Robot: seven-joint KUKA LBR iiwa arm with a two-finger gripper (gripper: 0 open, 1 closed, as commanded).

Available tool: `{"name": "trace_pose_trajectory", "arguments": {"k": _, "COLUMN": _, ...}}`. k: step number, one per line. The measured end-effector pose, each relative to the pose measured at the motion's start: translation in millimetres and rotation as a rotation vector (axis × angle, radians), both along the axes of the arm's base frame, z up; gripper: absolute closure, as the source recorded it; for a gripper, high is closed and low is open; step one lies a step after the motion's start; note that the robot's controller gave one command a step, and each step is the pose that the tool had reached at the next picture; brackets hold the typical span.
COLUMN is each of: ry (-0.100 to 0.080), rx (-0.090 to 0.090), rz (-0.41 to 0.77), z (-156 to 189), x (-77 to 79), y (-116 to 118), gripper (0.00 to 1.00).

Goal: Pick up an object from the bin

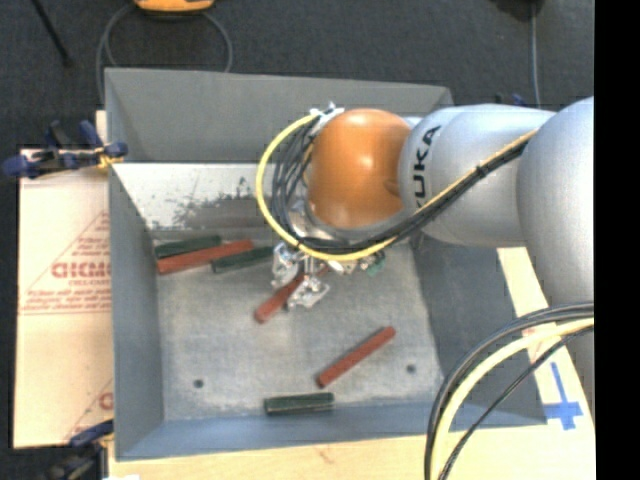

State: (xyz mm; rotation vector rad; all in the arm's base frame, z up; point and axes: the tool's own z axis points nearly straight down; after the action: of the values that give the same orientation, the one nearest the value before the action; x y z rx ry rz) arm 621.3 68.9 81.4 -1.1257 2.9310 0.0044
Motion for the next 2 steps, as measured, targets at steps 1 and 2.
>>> {"name": "trace_pose_trajectory", "arguments": {"k": 1, "ry": 0.000, "rx": 0.000, "rz": -0.001, "z": 1.4, "x": -0.2, "y": 0.1, "gripper": 1.00}}
{"name": "trace_pose_trajectory", "arguments": {"k": 2, "ry": -0.005, "rx": 0.000, "rz": -0.001, "z": 6.9, "x": -0.9, "y": -0.5, "gripper": 1.00}}
